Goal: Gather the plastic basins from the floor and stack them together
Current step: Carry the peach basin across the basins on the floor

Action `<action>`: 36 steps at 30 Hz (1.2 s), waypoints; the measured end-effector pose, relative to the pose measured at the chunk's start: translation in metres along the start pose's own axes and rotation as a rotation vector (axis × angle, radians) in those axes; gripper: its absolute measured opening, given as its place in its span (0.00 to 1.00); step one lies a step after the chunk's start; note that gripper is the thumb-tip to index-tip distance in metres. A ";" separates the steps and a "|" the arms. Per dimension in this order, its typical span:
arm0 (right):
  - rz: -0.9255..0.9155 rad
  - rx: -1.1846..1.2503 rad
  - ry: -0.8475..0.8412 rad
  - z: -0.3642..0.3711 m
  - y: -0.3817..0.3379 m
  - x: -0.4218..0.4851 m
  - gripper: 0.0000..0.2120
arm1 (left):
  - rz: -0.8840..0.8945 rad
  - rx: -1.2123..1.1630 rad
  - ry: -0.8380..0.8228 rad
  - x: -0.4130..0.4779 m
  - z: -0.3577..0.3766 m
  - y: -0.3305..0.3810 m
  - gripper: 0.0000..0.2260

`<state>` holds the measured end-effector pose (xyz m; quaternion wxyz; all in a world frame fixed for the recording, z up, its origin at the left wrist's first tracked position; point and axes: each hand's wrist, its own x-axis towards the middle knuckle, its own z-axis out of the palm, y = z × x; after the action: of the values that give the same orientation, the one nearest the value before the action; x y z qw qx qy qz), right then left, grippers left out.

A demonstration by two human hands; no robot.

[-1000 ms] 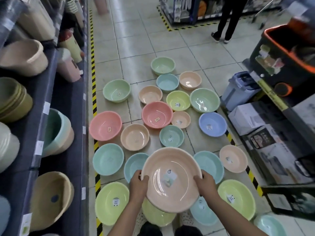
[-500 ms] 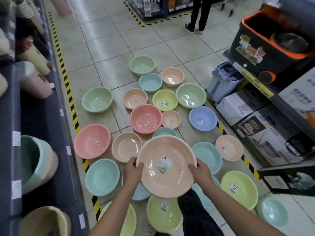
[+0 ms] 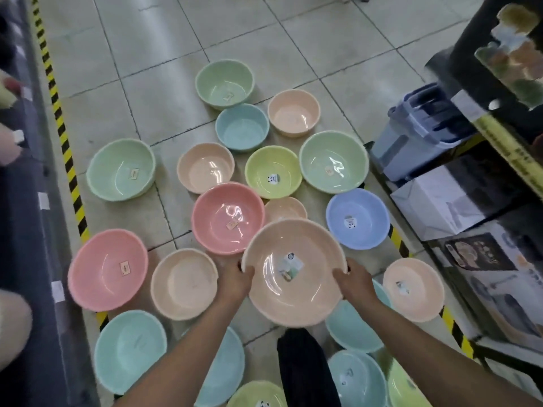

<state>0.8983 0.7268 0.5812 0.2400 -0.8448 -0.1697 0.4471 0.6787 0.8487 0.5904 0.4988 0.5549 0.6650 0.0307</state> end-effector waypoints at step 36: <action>0.320 0.181 0.138 0.188 0.225 0.497 0.20 | -0.048 -0.086 -0.146 0.463 0.321 -0.140 0.26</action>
<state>1.0272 0.8378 0.0295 0.2518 -0.8646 0.0242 0.4341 0.8567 0.9867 0.0550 0.5701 0.5176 0.6381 0.0067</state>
